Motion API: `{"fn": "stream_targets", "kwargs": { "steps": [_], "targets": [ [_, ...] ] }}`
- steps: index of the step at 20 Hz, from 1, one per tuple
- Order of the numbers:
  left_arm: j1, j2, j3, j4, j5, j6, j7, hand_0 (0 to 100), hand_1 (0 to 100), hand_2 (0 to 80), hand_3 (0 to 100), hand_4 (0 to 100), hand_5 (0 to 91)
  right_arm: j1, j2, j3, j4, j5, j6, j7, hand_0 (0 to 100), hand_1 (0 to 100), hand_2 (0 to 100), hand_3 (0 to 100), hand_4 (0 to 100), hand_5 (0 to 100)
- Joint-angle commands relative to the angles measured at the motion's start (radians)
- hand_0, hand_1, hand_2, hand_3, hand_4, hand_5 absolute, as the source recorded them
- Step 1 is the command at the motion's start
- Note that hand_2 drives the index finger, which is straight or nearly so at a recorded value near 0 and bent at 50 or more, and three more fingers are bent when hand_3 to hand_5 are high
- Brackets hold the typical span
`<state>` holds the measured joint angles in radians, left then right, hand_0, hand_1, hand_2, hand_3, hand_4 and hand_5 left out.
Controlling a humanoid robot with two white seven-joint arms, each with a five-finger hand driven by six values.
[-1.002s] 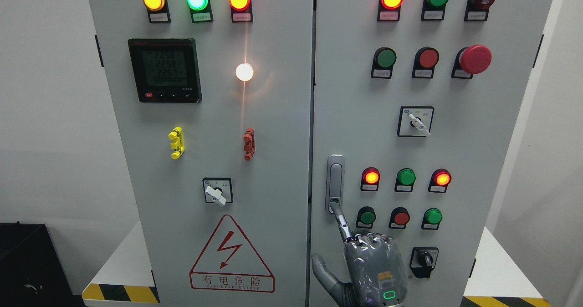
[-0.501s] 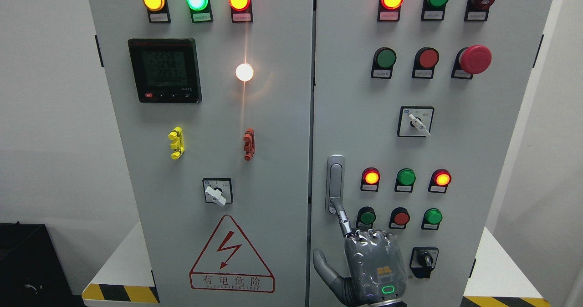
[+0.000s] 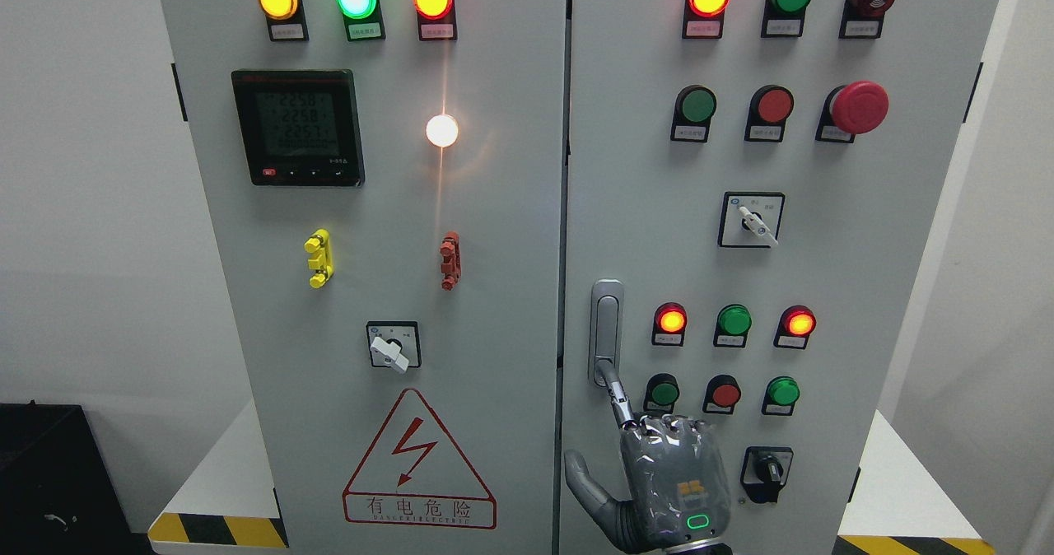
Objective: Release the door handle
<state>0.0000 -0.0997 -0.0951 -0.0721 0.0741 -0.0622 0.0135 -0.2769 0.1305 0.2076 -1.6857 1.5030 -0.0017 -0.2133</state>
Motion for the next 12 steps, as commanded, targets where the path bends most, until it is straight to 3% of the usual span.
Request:
{"fn": "stream_targets", "kwargs": {
  "steps": [1,12],
  "targets": [
    [0.017,0.000,0.000,0.000,0.000,-0.001,0.000,12,56,0.0,0,0,0.0,-0.001,0.001,-0.001,0.020,0.000,0.002,0.003,36,23,2,100,100,100],
    [0.017,0.000,0.000,0.000,-0.001,-0.001,0.000,12,56,0.0,0,0,0.0,-0.001,0.001,0.001,0.024,0.000,0.000,0.009,36,23,3,100,100,100]
  ]
}}
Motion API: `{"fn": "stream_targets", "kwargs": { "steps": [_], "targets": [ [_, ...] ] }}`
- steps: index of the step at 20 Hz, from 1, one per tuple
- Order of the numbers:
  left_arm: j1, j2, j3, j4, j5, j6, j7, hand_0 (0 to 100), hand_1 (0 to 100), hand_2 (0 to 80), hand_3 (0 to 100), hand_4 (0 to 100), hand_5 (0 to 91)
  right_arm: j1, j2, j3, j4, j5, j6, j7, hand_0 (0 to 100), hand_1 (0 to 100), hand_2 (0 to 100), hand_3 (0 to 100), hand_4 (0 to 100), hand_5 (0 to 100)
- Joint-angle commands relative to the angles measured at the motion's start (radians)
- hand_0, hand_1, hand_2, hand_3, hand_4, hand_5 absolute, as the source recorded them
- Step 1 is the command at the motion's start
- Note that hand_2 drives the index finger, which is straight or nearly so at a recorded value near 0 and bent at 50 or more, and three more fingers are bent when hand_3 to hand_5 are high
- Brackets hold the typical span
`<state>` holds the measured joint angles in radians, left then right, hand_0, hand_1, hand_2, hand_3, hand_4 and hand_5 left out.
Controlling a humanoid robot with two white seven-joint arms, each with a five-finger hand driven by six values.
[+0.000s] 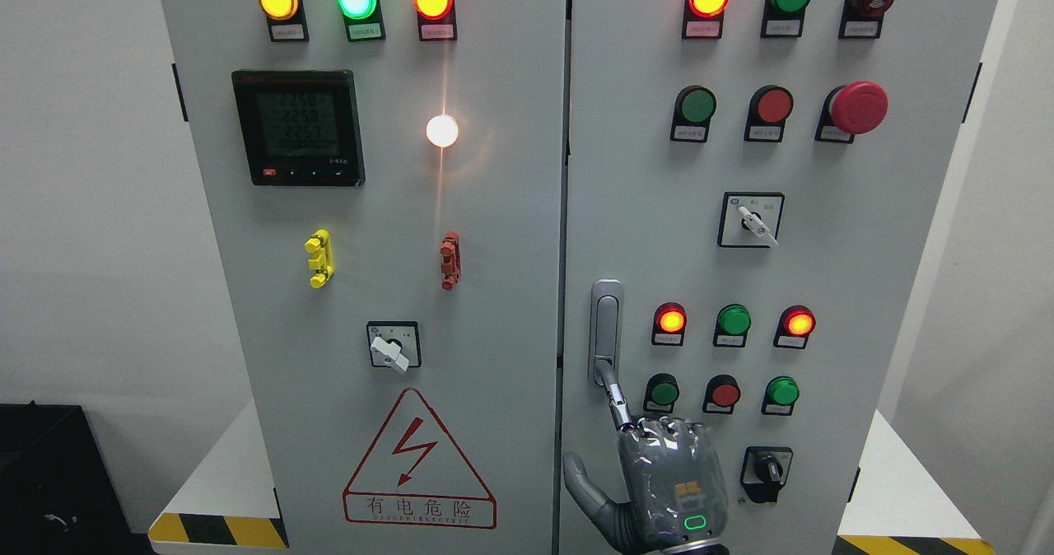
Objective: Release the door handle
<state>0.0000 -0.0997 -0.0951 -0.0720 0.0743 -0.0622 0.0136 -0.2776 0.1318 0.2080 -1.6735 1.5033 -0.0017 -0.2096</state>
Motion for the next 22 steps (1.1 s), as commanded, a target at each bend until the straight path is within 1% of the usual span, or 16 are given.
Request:
{"fn": "stream_targets", "kwargs": {
  "steps": [1,22],
  "targets": [
    [0.017,0.000,0.000,0.000,0.001,-0.001,0.000,12,56,0.0,0,0,0.0,0.000,0.000,-0.001,0.014,0.000,0.000,0.006,37,23,3,100,100,100],
    [0.017,0.000,0.000,0.000,-0.001,-0.001,0.000,12,56,0.0,0,0,0.0,0.003,0.002,-0.002,0.037,0.000,0.002,0.006,37,23,5,100,100,100]
  ]
}}
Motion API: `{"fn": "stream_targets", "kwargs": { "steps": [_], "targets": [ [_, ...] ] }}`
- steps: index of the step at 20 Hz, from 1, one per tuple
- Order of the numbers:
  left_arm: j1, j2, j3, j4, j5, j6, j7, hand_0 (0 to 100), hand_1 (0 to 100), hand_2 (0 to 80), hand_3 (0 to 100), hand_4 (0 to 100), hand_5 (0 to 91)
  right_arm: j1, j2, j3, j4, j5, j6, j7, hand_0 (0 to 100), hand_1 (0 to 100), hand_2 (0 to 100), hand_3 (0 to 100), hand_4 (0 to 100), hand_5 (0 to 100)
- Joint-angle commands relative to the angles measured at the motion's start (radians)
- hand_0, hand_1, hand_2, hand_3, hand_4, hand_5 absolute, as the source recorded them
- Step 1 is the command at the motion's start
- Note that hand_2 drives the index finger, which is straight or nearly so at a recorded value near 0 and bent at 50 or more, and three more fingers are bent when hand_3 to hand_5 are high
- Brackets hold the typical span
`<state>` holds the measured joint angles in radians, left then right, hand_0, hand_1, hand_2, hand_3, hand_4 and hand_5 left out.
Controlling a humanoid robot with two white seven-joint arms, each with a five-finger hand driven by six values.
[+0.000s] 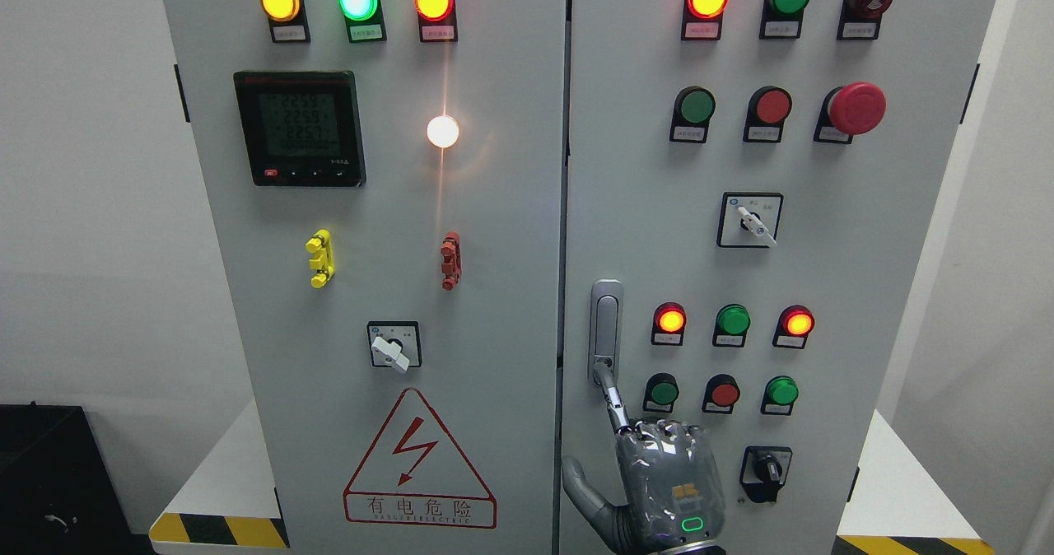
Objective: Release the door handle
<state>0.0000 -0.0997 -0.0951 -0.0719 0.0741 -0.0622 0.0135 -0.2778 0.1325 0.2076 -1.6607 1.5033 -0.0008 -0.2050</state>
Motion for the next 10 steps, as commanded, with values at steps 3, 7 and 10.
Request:
{"fn": "stream_targets", "kwargs": {
  "steps": [3,7,10],
  "targets": [
    [0.017,0.000,0.000,0.000,0.000,-0.001,0.000,12,56,0.0,0,0,0.0,0.003,-0.001,-0.002,0.024,0.000,0.001,0.001,37,24,5,100,100,100],
    [0.017,0.000,0.000,0.000,0.001,-0.001,0.000,12,56,0.0,0,0,0.0,0.005,0.001,-0.002,0.024,0.000,0.001,0.001,37,24,5,100,100,100],
    [0.017,0.000,0.000,0.000,0.001,-0.001,0.000,12,56,0.0,0,0,0.0,0.005,-0.001,-0.004,0.025,0.000,0.001,0.001,37,24,5,100,100,100]
  ]
}}
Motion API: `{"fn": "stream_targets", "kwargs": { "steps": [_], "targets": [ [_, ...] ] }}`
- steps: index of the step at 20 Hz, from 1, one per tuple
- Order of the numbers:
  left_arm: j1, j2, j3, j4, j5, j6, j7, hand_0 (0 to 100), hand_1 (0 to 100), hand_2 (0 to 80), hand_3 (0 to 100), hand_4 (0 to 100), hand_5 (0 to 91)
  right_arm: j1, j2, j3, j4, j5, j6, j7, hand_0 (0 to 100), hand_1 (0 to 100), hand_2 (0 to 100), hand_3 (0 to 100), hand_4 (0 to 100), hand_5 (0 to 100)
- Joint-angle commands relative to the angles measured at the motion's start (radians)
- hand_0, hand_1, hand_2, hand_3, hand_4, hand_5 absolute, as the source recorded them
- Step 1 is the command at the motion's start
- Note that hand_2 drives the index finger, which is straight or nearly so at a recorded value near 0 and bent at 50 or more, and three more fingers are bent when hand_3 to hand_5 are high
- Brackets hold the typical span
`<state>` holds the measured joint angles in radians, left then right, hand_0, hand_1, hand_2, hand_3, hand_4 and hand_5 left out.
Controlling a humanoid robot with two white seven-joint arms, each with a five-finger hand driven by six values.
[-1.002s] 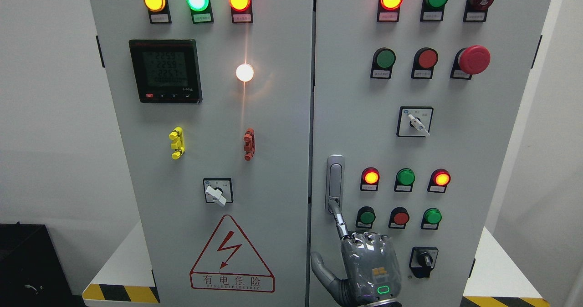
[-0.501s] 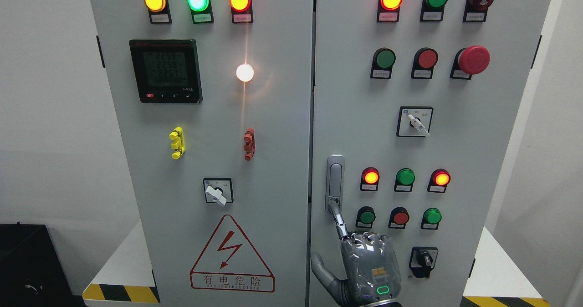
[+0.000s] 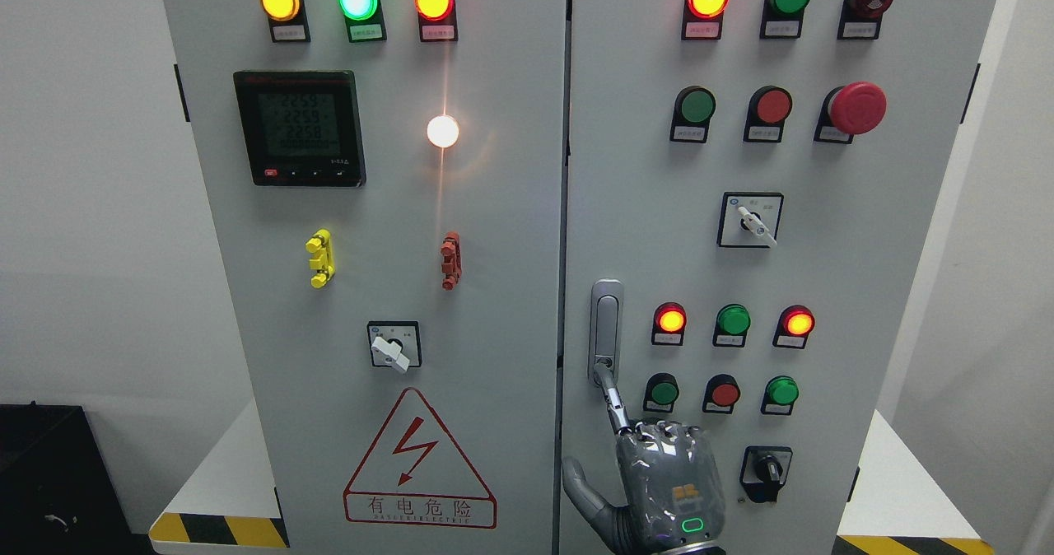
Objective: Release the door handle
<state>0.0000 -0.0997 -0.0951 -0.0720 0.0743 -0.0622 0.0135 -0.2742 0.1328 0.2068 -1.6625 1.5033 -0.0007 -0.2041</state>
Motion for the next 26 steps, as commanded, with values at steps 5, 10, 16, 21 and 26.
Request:
{"fn": "stream_targets", "kwargs": {
  "steps": [5,10,16,21,26],
  "targets": [
    [0.017,0.000,0.000,0.000,-0.001,-0.001,0.000,12,56,0.0,0,0,0.0,0.003,-0.001,-0.004,0.027,0.000,0.001,0.000,37,24,5,100,100,100],
    [0.017,0.000,0.000,0.000,0.001,-0.001,0.000,12,56,0.0,0,0,0.0,0.003,-0.001,-0.004,0.027,0.000,0.001,0.000,37,24,5,100,100,100],
    [0.017,0.000,0.000,0.000,-0.001,-0.001,0.000,12,56,0.0,0,0,0.0,0.003,-0.001,-0.004,0.032,0.000,0.001,0.000,37,25,5,100,100,100],
    [0.017,0.000,0.000,0.000,0.001,-0.001,0.000,12,56,0.0,0,0,0.0,0.004,-0.001,-0.004,0.032,0.000,0.001,0.000,37,25,6,100,100,100],
    [0.017,0.000,0.000,0.000,0.001,-0.001,0.000,12,56,0.0,0,0,0.0,0.007,-0.001,-0.004,0.032,0.000,0.001,0.000,37,25,6,100,100,100]
  ]
}}
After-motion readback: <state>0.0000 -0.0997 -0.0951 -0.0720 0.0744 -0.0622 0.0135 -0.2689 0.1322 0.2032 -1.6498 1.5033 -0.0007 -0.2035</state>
